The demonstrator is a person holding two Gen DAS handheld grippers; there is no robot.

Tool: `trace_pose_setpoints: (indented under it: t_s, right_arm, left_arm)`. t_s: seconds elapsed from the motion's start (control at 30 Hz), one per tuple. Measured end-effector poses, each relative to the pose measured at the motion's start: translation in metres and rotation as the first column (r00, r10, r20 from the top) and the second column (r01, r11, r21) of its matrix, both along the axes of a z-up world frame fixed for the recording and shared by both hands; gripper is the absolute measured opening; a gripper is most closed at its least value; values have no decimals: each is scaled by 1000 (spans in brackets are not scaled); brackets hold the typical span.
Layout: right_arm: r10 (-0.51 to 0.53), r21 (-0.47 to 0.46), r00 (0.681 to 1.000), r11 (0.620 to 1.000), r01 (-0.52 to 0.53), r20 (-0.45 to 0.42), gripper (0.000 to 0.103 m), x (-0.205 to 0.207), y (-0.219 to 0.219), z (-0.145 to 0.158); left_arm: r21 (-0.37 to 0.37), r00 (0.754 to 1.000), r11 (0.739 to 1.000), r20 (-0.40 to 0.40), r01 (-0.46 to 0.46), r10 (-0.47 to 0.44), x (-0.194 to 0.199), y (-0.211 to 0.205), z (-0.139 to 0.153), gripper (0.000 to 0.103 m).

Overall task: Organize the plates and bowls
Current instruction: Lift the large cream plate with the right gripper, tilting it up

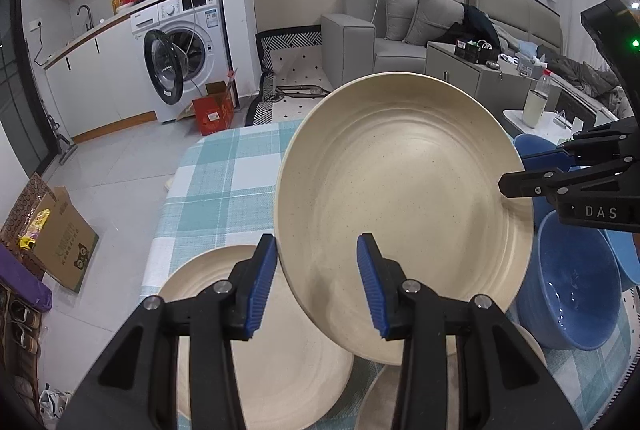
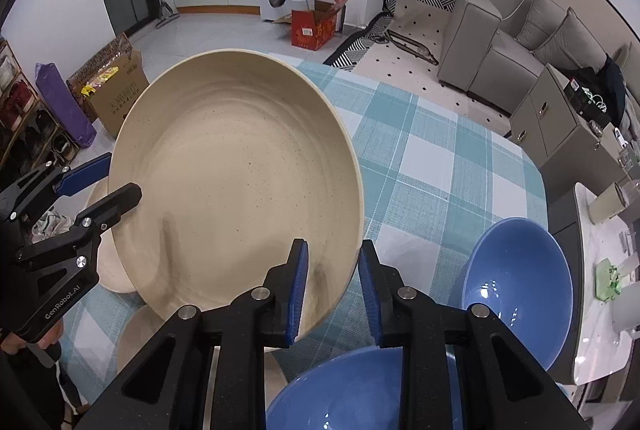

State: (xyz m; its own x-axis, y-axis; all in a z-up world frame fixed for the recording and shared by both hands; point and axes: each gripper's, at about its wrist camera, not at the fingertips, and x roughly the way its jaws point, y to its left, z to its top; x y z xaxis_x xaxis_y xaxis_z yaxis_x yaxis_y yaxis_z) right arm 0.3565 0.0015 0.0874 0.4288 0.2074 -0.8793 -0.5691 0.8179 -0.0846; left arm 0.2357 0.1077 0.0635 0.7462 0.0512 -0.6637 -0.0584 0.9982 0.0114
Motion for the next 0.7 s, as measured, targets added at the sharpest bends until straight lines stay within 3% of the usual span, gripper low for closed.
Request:
trace_pose_setpoints:
  t_s: [0.7]
  right_arm:
    - [52, 59, 997, 997, -56, 61, 26, -87, -12, 29]
  left_arm:
    - [61, 996, 998, 86, -7, 2, -77, -8, 24, 40]
